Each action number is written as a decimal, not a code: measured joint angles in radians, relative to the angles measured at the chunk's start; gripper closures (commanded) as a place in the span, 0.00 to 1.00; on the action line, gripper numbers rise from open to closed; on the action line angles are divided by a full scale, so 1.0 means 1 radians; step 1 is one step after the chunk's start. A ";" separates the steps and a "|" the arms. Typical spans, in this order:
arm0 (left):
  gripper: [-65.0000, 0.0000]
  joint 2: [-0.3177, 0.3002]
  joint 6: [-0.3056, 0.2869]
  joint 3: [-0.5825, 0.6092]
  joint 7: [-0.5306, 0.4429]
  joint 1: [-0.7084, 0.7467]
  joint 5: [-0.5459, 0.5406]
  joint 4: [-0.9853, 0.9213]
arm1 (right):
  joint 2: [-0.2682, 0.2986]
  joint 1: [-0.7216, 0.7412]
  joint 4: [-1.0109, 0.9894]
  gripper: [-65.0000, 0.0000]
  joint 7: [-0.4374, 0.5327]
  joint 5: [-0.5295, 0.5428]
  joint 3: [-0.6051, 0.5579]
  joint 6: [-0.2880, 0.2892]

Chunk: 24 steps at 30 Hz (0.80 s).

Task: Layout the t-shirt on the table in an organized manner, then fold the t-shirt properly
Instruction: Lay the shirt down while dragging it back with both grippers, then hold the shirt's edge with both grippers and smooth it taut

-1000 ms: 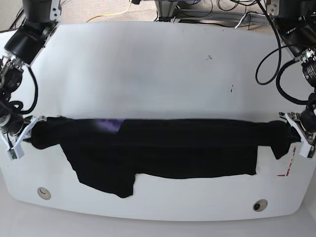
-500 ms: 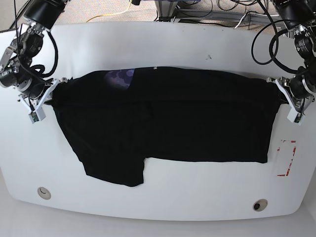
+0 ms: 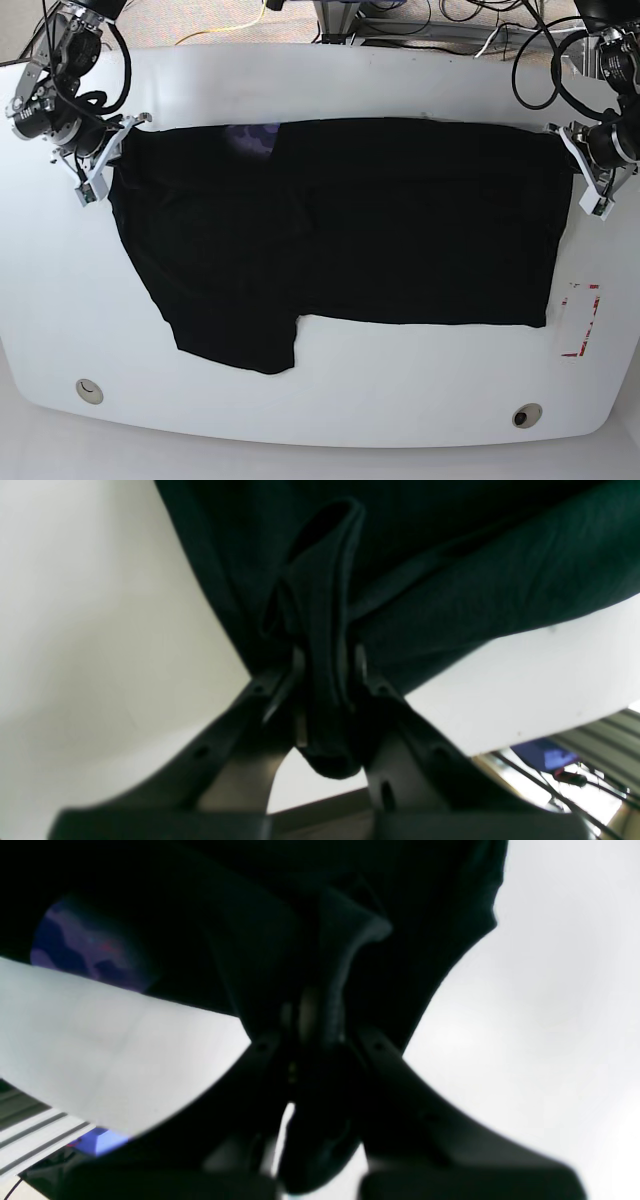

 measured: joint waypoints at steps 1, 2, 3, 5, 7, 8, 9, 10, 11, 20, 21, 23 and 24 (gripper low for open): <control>1.00 0.000 0.000 0.000 0.000 0.005 0.000 0.000 | -0.001 -0.007 0.000 1.00 0.000 0.000 0.000 0.000; 1.00 0.000 0.000 0.000 0.000 0.011 -0.001 0.000 | -0.003 -0.015 0.000 1.00 0.000 0.000 -0.001 0.000; 1.00 0.000 0.000 0.000 0.000 0.015 0.000 0.000 | -0.003 -0.021 0.000 1.00 -0.002 -0.001 0.000 0.000; 1.00 -0.004 0.000 0.000 0.000 0.024 0.010 0.000 | -0.003 -0.034 0.000 1.00 -0.002 -0.004 0.000 0.000; 1.00 -0.007 0.000 0.000 0.000 0.026 0.046 0.000 | -0.003 -0.039 -0.001 1.00 -0.002 -0.003 0.000 0.000; 1.00 -0.009 0.000 0.000 0.000 0.026 0.068 0.000 | -0.003 -0.042 -0.002 1.00 0.000 -0.003 0.000 0.000; 1.00 -0.010 0.000 0.000 0.000 0.025 0.083 0.000 | -0.003 -0.045 -0.002 1.00 0.002 -0.003 0.001 0.000; 1.00 -0.011 0.000 0.000 -0.001 0.024 0.111 -0.001 | -0.003 -0.049 -0.002 1.00 0.003 -0.003 0.007 0.000; 1.00 -0.012 0.000 0.000 -0.001 0.024 0.119 -0.001 | -0.004 -0.050 -0.002 1.00 0.004 -0.004 0.010 0.000; 1.00 -0.014 -0.001 0.000 -0.004 0.024 0.168 -0.001 | 0.002 -0.065 -0.005 1.00 0.008 -0.143 0.034 0.002; 1.00 -0.014 -0.001 0.001 -0.004 0.025 0.172 -0.001 | 0.002 -0.064 -0.005 1.00 0.009 -0.150 0.032 0.002; 1.00 -0.014 -0.001 0.002 -0.004 0.025 0.177 -0.001 | 0.001 -0.066 -0.006 1.00 0.024 -0.178 0.029 0.002; 1.00 -0.014 -0.001 0.002 -0.004 0.025 0.177 -0.001 | -0.001 -0.069 -0.008 1.00 0.031 -0.195 0.028 0.003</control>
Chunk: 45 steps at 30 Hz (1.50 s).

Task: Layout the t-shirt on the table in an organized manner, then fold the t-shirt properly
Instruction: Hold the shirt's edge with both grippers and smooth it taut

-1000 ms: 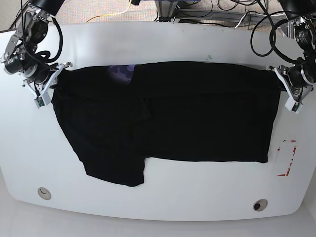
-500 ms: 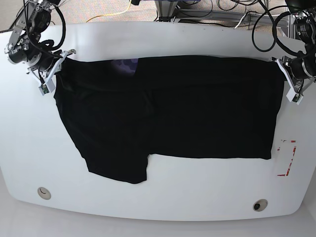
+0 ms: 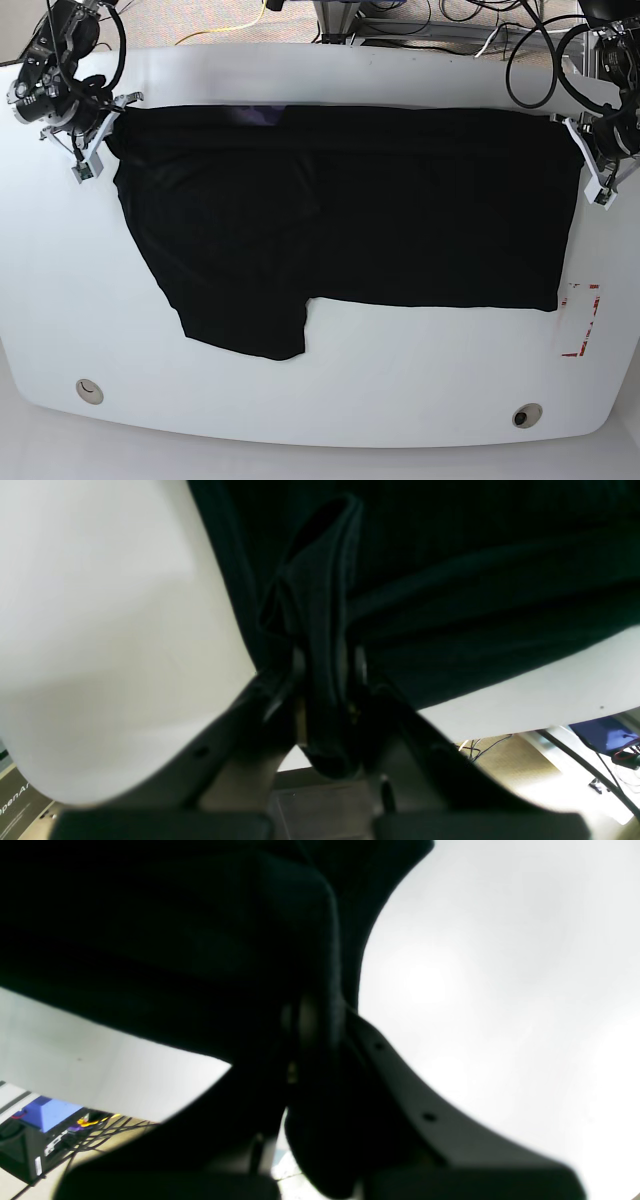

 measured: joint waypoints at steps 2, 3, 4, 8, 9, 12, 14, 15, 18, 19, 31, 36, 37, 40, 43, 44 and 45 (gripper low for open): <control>1.00 0.000 0.000 0.000 0.000 0.000 0.000 0.000 | -0.003 -0.003 -0.013 1.00 0.002 -0.026 0.000 0.000; 1.00 0.000 0.000 0.000 -0.001 0.000 -0.001 0.000 | -0.003 -0.003 -0.022 0.99 0.003 -0.035 0.000 0.000; 1.00 0.000 -0.001 0.000 -0.003 0.000 -0.001 0.000 | -0.005 -0.006 -0.034 0.99 0.011 -0.053 0.000 0.001; 1.00 0.000 -0.003 0.002 -0.003 0.004 -0.005 0.000 | -0.008 -0.024 -0.056 0.99 0.037 -0.088 0.000 0.000; 1.00 -0.002 -0.003 0.002 -0.004 0.009 -0.005 0.000 | -0.008 -0.032 -0.057 0.99 0.046 -0.095 0.000 0.000; 1.00 -0.019 -0.003 0.010 -0.006 0.033 -0.016 -0.002 | -0.008 -0.052 -0.058 0.99 0.054 -0.098 -0.001 0.000; 1.00 -0.027 -0.003 0.010 -0.006 0.042 -0.018 -0.008 | -0.008 -0.058 -0.058 0.99 0.055 -0.097 -0.001 0.001; 1.00 -0.031 -0.003 0.010 -0.006 0.045 -0.018 -0.014 | -0.008 -0.059 -0.058 0.99 0.055 -0.097 -0.001 0.002; 1.00 -0.033 -0.003 0.010 -0.007 0.044 -0.019 -0.029 | -0.008 -0.061 -0.058 0.99 0.056 -0.097 -0.001 0.002; 1.00 -0.033 -0.003 0.010 -0.007 0.044 -0.019 -0.035 | -0.008 -0.063 -0.058 0.99 0.056 -0.097 -0.001 0.002; 0.96 -0.071 -0.003 0.047 -0.003 0.064 0.007 -0.086 | -0.026 -0.066 -0.058 0.44 0.051 -0.121 0.007 0.003; 0.69 -0.072 -0.003 0.054 0.006 0.074 0.008 -0.086 | -0.025 -0.071 -0.058 0.22 0.042 -0.127 0.046 0.000; 0.63 -0.072 -0.003 0.054 0.008 0.076 0.009 -0.086 | -0.024 -0.072 -0.058 0.20 0.033 -0.127 0.048 0.000; 0.58 -0.071 -0.002 0.054 0.015 0.087 0.017 -0.082 | -0.022 -0.071 -0.054 0.19 0.021 -0.134 0.053 -0.001; 0.59 -0.071 0.002 0.054 0.023 0.088 0.019 -0.079 | -0.025 -0.072 -0.025 0.19 0.018 -0.131 0.053 -0.001; 0.60 -0.071 0.001 0.054 0.024 0.088 0.019 -0.076 | -0.024 -0.071 -0.014 0.19 0.018 -0.130 0.053 0.000; 0.60 -0.072 0.002 0.054 0.023 0.088 0.019 -0.073 | -0.024 -0.071 -0.002 0.19 0.018 -0.130 0.053 0.000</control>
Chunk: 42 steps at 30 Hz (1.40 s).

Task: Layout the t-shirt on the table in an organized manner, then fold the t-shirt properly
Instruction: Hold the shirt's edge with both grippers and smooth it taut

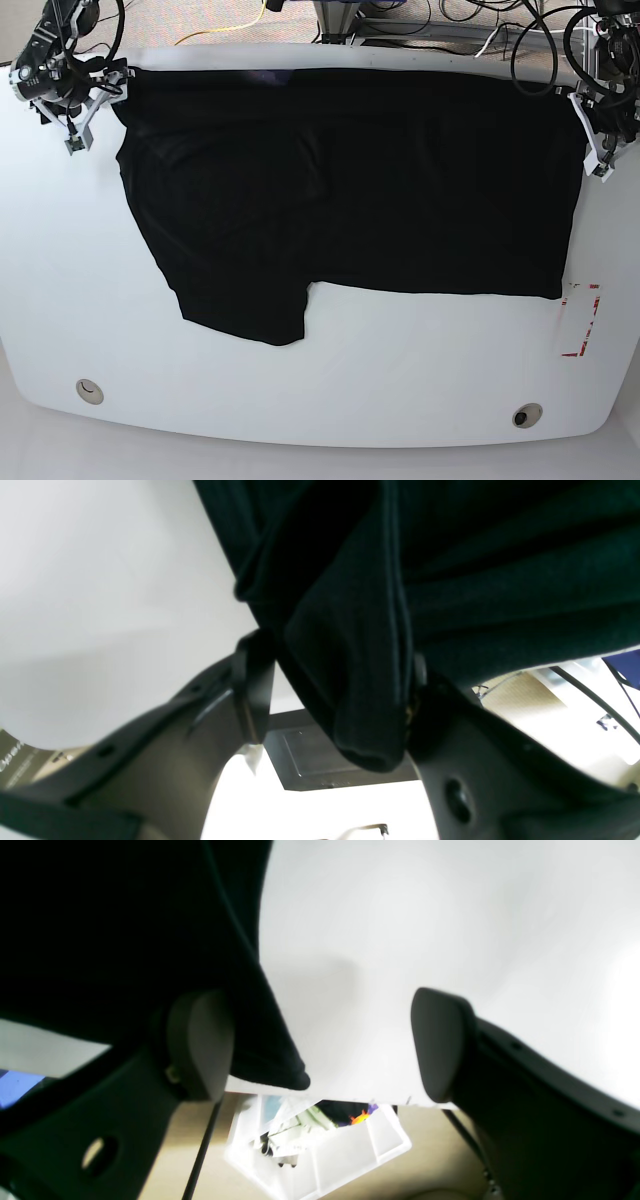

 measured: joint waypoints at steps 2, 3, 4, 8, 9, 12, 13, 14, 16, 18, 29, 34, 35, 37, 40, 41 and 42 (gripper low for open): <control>0.60 0.000 0.000 0.000 0.000 0.000 0.000 0.002 | 0.000 0.001 0.022 0.19 0.001 0.000 0.000 0.000; 0.60 0.000 0.000 0.000 0.000 0.002 0.000 0.002 | 0.000 0.003 0.030 0.19 0.000 -0.001 0.000 0.000; 0.60 0.000 0.000 0.000 0.000 0.003 0.000 0.001 | 0.001 0.006 0.036 0.19 0.002 -0.003 0.000 0.000; 0.60 0.000 0.000 0.000 0.000 0.003 0.010 -0.003 | 0.006 0.014 0.038 0.19 0.003 -0.004 0.011 0.001; 0.60 0.000 0.000 0.000 0.000 0.002 0.017 -0.003 | 0.005 0.021 0.038 0.19 0.003 -0.003 0.024 0.000; 0.60 0.000 -0.001 0.000 0.000 0.003 0.052 -0.003 | 0.008 0.036 0.039 0.19 0.003 -0.004 0.055 0.000; 0.60 0.000 -0.001 0.000 0.000 0.003 0.061 -0.002 | 0.011 0.039 0.040 0.19 0.003 -0.004 0.062 0.000; 0.60 0.000 -0.001 0.000 0.000 0.005 0.064 -0.002 | 0.016 0.039 0.042 0.19 0.003 -0.006 0.063 0.000; 0.59 0.000 -0.001 0.000 0.005 0.010 0.064 -0.001 | 0.032 0.039 0.042 0.19 0.000 -0.011 0.061 0.000; 0.59 0.000 -0.001 0.000 0.025 0.015 0.064 0.000 | 0.043 0.038 0.043 0.19 0.000 -0.010 0.061 0.000; 0.59 -0.003 -0.001 0.000 0.031 0.063 0.068 0.069 | 0.022 0.035 0.043 0.19 -0.038 -0.002 0.060 0.000; 0.56 0.002 -0.001 0.001 0.038 0.071 0.066 0.126 | 0.006 0.038 0.043 0.19 -0.038 0.000 0.059 0.000; 0.55 0.002 -0.002 0.001 0.036 0.068 0.056 0.137 | 0.005 0.039 0.043 0.19 -0.038 0.000 0.057 0.000; 0.56 -0.001 -0.002 0.001 0.037 0.059 0.037 0.150 | 0.009 0.039 0.043 0.19 -0.038 -0.009 0.038 -0.001; 0.55 -0.002 -0.002 -0.008 0.037 0.045 -0.041 0.156 | 0.010 0.040 0.043 0.19 -0.040 -0.014 0.000 0.000; 0.55 -0.002 -0.002 -0.017 0.037 0.044 -0.077 0.156 | 0.008 0.040 0.043 0.19 -0.038 -0.008 -0.009 0.000; 0.55 -0.004 -0.005 -0.031 0.034 0.044 -0.130 0.156 | 0.008 0.041 0.043 0.19 -0.038 0.003 -0.015 0.000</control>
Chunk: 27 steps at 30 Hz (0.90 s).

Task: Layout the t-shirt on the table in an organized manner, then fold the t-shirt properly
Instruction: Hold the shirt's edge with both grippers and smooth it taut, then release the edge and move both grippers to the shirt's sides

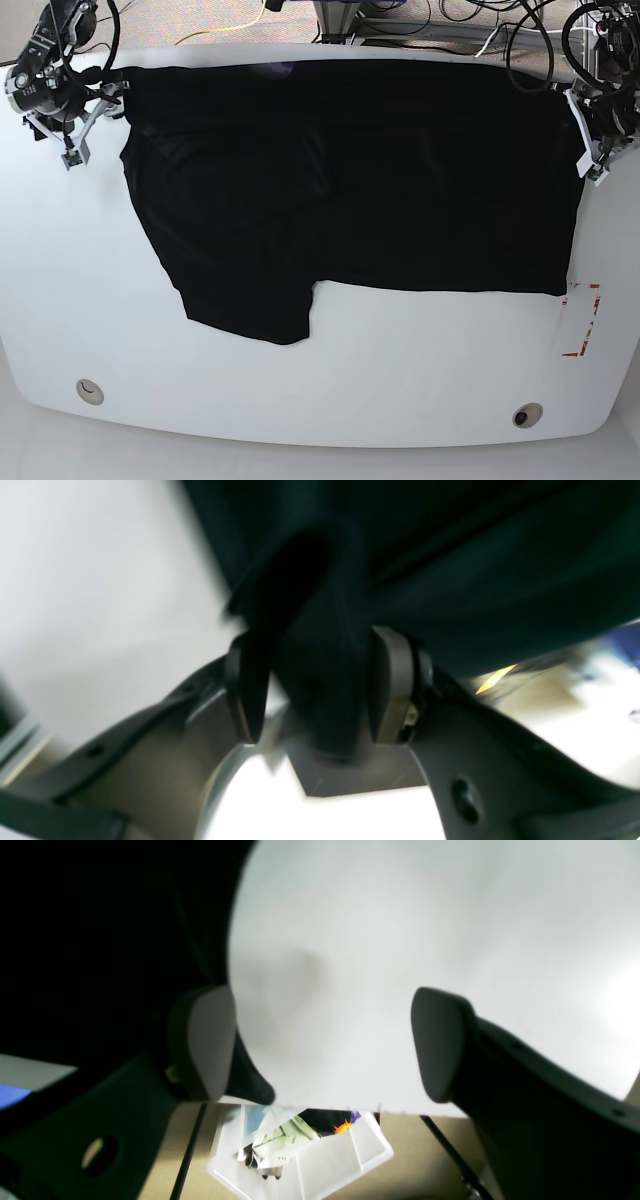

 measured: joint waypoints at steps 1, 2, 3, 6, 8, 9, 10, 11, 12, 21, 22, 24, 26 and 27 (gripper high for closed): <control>0.55 -0.005 0.000 -0.014 -0.004 0.001 -0.033 0.000 | -0.002 0.000 0.000 0.19 0.001 0.003 -0.001 0.000; 0.55 -0.014 0.000 -0.032 -0.002 0.003 -0.065 0.000 | -0.003 0.001 0.000 0.19 0.002 0.003 -0.002 0.000; 0.55 -0.026 0.000 -0.059 0.004 0.003 -0.087 -0.001 | -0.002 0.000 0.000 0.19 0.002 0.003 -0.002 0.000; 0.55 -0.048 0.000 -0.118 0.007 0.001 -0.145 -0.018 | -0.012 0.003 0.001 0.19 0.000 -0.010 0.003 0.000; 0.55 -0.054 0.000 -0.140 0.006 0.000 -0.213 -0.036 | -0.027 0.010 0.001 0.19 -0.002 -0.026 0.005 0.000; 0.56 -0.053 0.000 -0.143 0.003 0.000 -0.239 -0.044 | -0.032 0.012 0.000 0.19 -0.002 -0.023 0.004 0.000; 0.56 -0.051 0.000 -0.146 0.004 0.000 -0.269 -0.053 | -0.039 0.014 0.000 0.19 -0.004 -0.021 0.003 0.000; 0.56 -0.051 0.000 -0.146 0.005 0.001 -0.280 -0.059 | -0.042 0.014 0.001 0.19 -0.003 -0.018 0.002 0.000; 0.56 -0.053 0.000 -0.146 0.005 0.002 -0.293 -0.065 | -0.044 0.015 0.000 0.19 -0.002 -0.014 0.000 0.000; 0.56 -0.093 0.000 -0.294 0.011 -0.023 -0.350 -0.068 | -0.050 0.034 0.000 0.19 -0.008 -0.012 0.000 0.000; 0.56 -0.092 0.000 -0.306 0.011 -0.037 -0.348 -0.068 | -0.053 0.043 0.000 0.19 -0.008 -0.014 0.000 0.000; 0.56 -0.080 0.008 -0.316 0.028 -0.094 -0.327 -0.074 | -0.066 0.070 0.001 0.19 -0.004 -0.014 0.002 0.000; 0.56 -0.056 0.018 -0.309 0.024 -0.159 -0.313 -0.089 | -0.076 0.090 0.006 0.19 -0.001 -0.005 0.000 0.000; 0.56 -0.044 0.029 -0.301 0.017 -0.191 -0.301 -0.097 | -0.080 0.099 0.010 0.19 0.000 -0.005 -0.002 0.000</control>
